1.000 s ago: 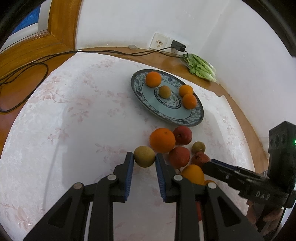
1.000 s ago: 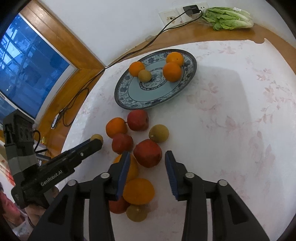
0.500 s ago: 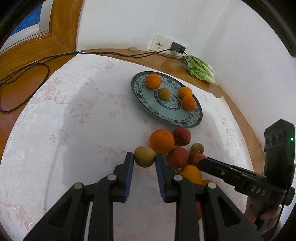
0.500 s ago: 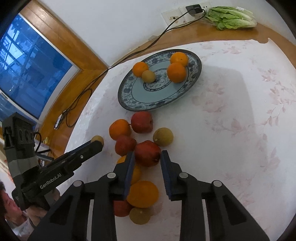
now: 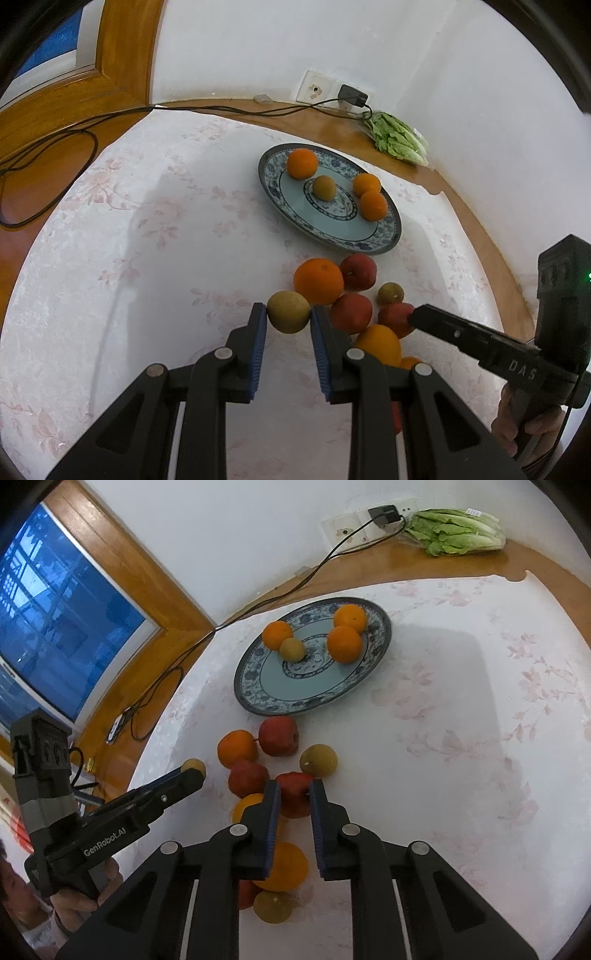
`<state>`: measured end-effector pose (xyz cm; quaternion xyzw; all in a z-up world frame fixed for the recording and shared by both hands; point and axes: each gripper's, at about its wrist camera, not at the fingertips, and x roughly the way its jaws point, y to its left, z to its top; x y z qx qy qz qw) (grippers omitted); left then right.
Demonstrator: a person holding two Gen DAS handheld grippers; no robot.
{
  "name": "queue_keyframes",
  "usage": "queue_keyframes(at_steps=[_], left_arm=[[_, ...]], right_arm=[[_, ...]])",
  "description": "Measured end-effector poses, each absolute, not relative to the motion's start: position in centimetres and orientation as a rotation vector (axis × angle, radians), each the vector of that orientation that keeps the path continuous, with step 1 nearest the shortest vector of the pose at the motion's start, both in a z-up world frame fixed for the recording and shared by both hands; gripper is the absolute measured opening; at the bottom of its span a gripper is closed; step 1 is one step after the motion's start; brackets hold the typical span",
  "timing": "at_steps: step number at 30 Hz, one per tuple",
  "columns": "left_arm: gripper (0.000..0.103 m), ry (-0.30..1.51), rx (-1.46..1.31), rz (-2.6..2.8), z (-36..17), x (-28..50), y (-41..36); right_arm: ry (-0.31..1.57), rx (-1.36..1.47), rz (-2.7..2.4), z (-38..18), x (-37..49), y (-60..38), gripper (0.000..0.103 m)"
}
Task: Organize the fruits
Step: 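Close the right tool on another yellow-green fruit while the left tool holds its fruit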
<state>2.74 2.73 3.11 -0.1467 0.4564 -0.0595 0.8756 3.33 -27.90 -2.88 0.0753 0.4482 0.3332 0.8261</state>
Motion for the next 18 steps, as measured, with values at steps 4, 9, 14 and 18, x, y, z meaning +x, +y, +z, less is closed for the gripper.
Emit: queue_keyframes(at_steps=[4,9,14,18], left_arm=[[0.025,0.952,-0.305,-0.126,3.1,2.7,2.7],[0.025,0.955,-0.304,-0.126,3.0,2.7,2.7],[0.025,0.955,-0.303,-0.126,3.0,2.7,2.7],[0.025,0.957,-0.304,-0.125,3.0,2.8,2.7]], right_arm=[[0.927,0.126,0.671,-2.4,3.7,-27.7,0.026],[0.923,0.054,0.641,-2.5,4.6,-26.6,0.029],[0.953,0.01,0.629,-3.5,4.8,-25.5,0.029],[0.966,0.005,0.63,-4.3,5.0,-25.2,0.027]])
